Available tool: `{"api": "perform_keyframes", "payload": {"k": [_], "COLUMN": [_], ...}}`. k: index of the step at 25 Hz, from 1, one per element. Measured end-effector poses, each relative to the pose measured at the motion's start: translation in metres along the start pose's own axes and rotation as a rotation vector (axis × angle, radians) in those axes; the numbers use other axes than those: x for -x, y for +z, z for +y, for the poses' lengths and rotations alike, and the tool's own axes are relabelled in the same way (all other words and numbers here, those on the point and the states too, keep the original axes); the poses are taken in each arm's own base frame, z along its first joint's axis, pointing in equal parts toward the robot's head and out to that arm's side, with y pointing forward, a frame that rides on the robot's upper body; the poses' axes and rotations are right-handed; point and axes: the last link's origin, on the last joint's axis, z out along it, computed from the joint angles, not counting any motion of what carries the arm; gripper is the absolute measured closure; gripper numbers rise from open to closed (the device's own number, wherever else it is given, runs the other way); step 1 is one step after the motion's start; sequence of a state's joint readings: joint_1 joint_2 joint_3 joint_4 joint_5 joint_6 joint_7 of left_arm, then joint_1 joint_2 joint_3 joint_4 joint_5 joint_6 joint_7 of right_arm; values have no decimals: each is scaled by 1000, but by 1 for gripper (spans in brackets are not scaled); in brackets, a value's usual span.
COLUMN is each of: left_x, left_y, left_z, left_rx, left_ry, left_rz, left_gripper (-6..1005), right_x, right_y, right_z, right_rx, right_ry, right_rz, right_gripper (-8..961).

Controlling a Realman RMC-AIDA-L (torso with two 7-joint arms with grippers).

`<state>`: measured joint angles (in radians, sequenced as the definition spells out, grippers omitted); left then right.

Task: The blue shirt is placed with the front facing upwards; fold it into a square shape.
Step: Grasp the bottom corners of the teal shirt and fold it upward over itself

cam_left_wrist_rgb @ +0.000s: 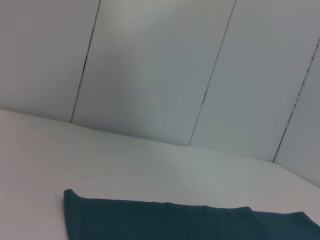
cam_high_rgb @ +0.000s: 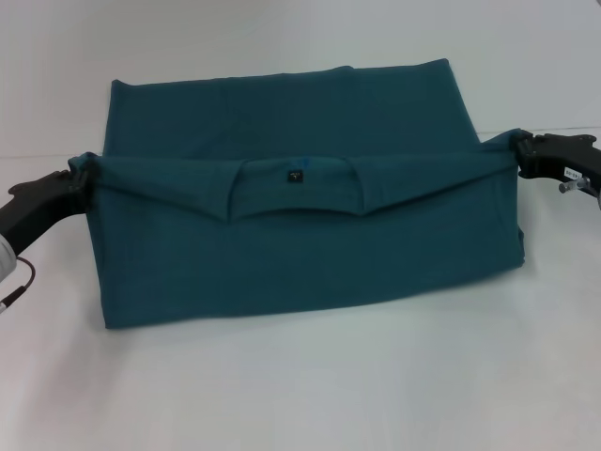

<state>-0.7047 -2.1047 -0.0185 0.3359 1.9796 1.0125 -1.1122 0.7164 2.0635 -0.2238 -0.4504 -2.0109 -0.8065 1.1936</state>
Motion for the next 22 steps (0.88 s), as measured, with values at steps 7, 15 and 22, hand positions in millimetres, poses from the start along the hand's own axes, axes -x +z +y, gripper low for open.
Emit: {"api": "perform_keyframes", "payload": {"k": [7, 15, 22], "left_x": [2, 1, 1], "left_y": [2, 6, 10], "left_z": [2, 3, 6], "left_rx": [-4, -10, -10], "left_ry": [-4, -1, -2], "left_rz": [-5, -12, -18], "left_gripper": [960, 959, 960], "right_x": [0, 1, 3], "right_y": [6, 11, 12], "right_z": [6, 9, 7], "right_rx": [3, -7, -14], "right_ry": [-6, -15, -23], "right_rz": [11, 26, 28], "right_gripper": [923, 923, 922]}}
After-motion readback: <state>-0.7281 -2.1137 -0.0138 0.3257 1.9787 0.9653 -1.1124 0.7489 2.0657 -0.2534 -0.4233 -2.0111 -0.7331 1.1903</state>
